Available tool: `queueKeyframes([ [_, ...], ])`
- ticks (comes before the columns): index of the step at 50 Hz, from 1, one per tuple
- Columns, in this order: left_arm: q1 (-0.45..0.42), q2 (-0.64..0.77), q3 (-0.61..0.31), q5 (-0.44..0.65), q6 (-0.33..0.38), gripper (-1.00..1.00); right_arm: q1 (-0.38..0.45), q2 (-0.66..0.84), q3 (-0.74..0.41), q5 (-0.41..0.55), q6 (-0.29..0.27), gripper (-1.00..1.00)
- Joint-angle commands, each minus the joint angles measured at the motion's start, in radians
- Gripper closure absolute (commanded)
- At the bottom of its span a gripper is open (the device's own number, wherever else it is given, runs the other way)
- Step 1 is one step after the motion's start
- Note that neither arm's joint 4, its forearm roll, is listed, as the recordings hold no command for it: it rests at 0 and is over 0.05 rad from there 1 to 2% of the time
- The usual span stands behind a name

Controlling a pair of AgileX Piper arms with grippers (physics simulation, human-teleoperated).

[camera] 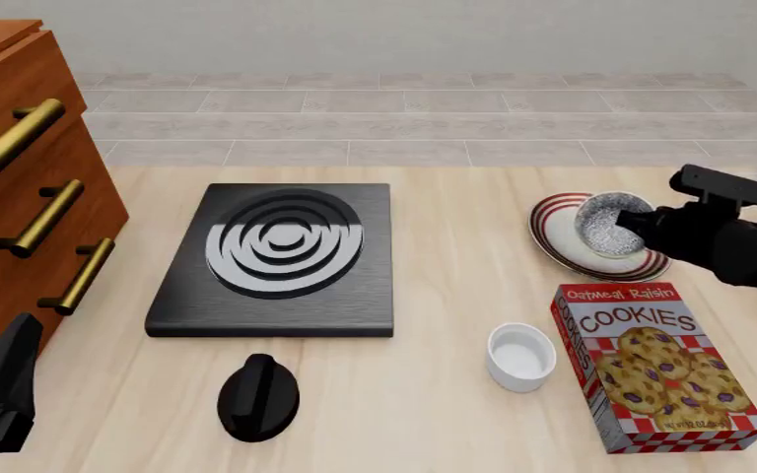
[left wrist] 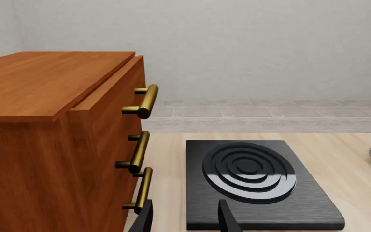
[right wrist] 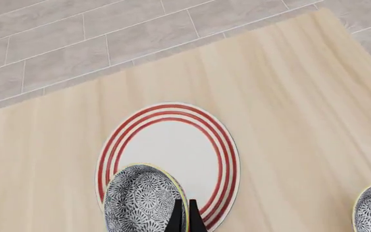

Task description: Pick the akita bowl next to the ramekin and place it on the plate.

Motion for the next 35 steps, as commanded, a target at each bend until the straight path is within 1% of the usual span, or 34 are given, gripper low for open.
queueKeyframes([
  [1, 0.000, 0.000, 0.000, 0.000, 0.000, -1.00, -0.002, 0.031, -0.033, -0.004, -0.003, 1.00],
  [16, 0.000, 0.000, 0.000, 0.000, 0.000, -1.00, -0.006, 0.061, -0.073, 0.004, -0.014, 1.00],
  [23, 0.000, 0.000, 0.000, 0.000, 0.000, -1.00, -0.011, 0.079, -0.107, 0.017, -0.032, 1.00],
  [35, 0.000, 0.000, 0.000, 0.000, 0.000, -1.00, -0.008, 0.108, -0.132, 0.021, -0.044, 1.00],
])
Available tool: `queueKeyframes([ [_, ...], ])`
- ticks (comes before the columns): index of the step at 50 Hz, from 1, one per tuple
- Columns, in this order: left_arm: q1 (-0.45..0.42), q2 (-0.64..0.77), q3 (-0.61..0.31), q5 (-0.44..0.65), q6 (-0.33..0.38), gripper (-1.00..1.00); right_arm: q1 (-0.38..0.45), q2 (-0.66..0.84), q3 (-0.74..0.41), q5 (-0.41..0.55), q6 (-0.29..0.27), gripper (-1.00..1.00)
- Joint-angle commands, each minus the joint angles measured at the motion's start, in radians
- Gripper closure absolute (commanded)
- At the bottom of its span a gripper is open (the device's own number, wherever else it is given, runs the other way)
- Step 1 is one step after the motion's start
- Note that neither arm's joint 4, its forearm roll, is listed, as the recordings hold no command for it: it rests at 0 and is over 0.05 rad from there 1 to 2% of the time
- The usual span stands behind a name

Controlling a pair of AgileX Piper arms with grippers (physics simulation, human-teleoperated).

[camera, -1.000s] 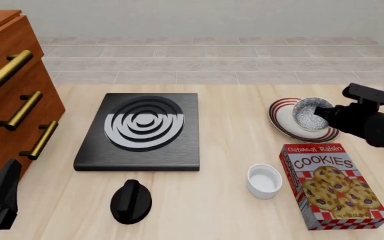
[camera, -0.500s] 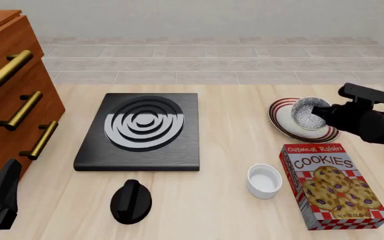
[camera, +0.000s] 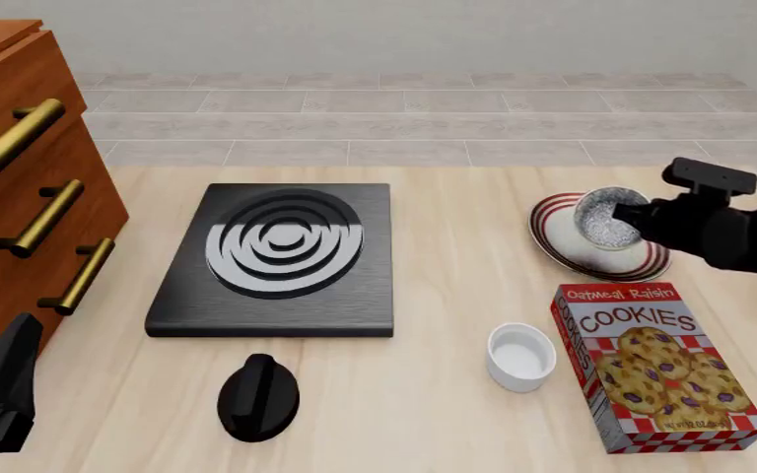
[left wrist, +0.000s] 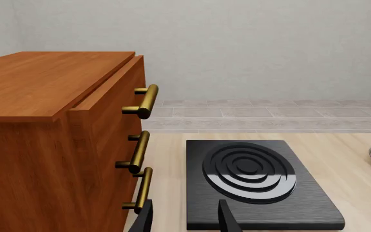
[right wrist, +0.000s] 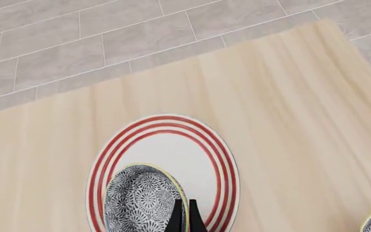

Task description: Pick the akita bowl next to the ramekin and place it on the plate.

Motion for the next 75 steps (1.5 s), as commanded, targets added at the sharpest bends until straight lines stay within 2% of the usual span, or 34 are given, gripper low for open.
queueKeyframes([
  [1, 0.000, 0.000, 0.000, 0.000, 0.000, -1.00, 0.000, 0.024, -0.031, 0.003, -0.009, 1.00],
  [68, 0.000, 0.000, 0.000, 0.000, 0.000, -1.00, 0.002, 0.101, -0.051, -0.024, -0.032, 1.00],
  [69, 0.000, 0.000, 0.000, 0.000, 0.000, -1.00, 0.006, 0.102, -0.053, -0.023, -0.030, -1.00],
  [75, 0.000, 0.000, 0.000, 0.000, 0.000, -1.00, 0.009, 0.099, -0.060, -0.016, -0.029, -1.00],
])
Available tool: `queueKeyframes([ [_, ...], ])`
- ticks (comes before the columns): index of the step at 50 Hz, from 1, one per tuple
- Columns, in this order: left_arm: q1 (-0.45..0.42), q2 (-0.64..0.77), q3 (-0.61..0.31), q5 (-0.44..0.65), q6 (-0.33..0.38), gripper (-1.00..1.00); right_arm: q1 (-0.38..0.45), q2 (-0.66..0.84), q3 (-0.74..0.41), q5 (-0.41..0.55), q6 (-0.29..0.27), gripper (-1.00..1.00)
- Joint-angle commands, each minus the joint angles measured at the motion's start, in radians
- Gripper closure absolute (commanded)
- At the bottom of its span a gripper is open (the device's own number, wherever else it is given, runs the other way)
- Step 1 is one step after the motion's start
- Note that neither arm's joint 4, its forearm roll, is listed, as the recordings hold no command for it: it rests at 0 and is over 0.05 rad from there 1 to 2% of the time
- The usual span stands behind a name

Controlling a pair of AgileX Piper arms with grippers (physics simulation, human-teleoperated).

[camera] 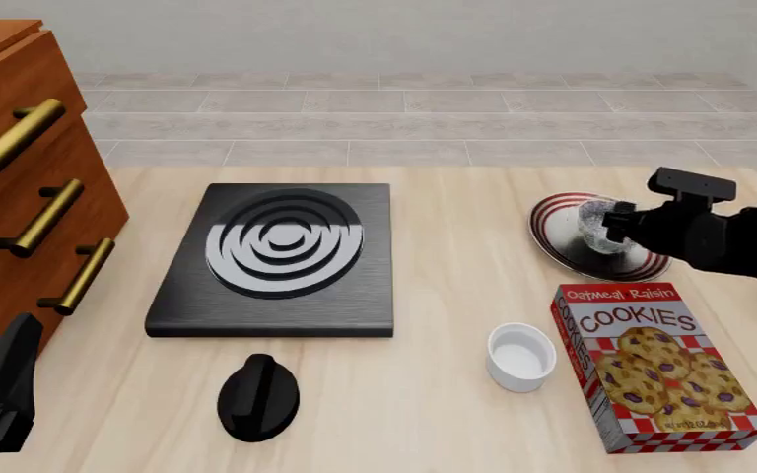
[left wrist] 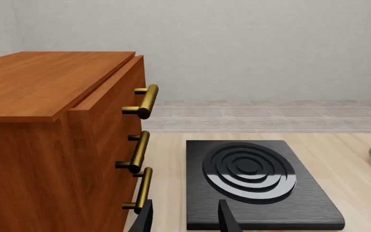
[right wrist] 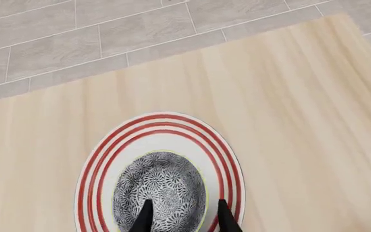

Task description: Pick the akita bowl next to the ramekin and place it on the plate.

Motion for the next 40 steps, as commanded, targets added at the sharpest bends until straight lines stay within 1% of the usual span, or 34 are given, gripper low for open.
queueKeyframes([
  [1, 0.000, 0.000, 0.000, 0.000, 0.000, -1.00, 0.005, -0.003, -0.008, 0.005, 0.003, -1.00],
  [28, 0.000, 0.000, 0.000, 0.000, 0.000, -1.00, 0.007, -0.060, -0.019, 0.038, 0.004, -1.00],
  [40, 0.000, 0.000, 0.000, 0.000, 0.000, -1.00, -0.004, -0.102, 0.004, 0.041, 0.001, -1.00],
])
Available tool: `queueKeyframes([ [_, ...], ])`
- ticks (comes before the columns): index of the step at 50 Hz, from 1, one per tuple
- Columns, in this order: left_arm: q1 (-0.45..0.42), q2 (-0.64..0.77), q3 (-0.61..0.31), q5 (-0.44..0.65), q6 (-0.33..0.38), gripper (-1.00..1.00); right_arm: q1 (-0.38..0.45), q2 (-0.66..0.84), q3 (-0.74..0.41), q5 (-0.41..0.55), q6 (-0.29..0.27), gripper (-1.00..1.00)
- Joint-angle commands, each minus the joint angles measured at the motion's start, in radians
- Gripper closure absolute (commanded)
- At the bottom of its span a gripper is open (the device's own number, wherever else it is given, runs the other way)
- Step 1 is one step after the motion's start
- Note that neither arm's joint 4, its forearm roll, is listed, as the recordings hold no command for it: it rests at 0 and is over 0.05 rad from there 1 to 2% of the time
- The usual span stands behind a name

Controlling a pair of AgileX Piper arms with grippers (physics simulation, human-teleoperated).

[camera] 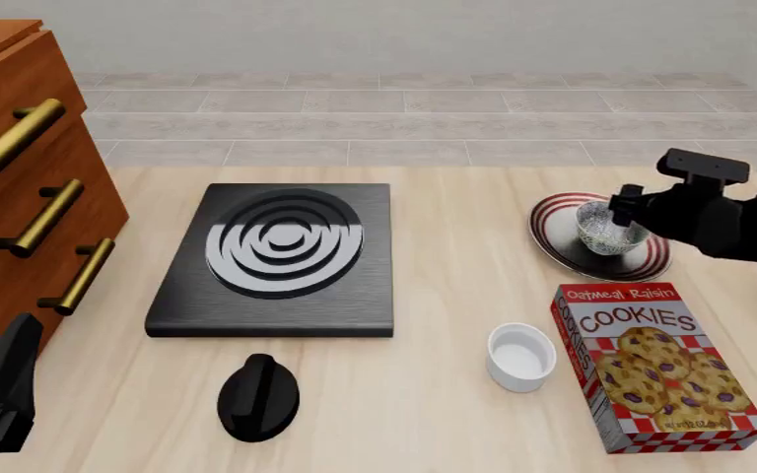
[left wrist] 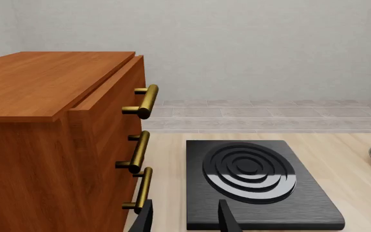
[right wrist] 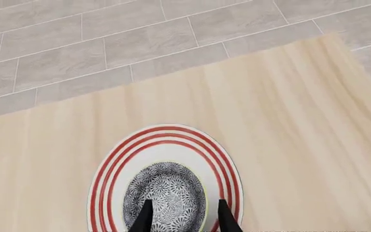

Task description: Pick the akita bowl next to the ramekin and place it on the plate.

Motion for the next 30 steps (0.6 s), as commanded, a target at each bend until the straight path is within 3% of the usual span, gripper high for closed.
queueKeyframes([
  [1, 0.000, 0.000, 0.000, 0.000, 0.000, -1.00, -0.006, -0.040, 0.016, 0.007, 0.001, -1.00],
  [30, 0.000, 0.000, 0.000, 0.000, 0.000, -1.00, -0.004, -0.207, 0.083, 0.043, 0.024, -1.00],
])
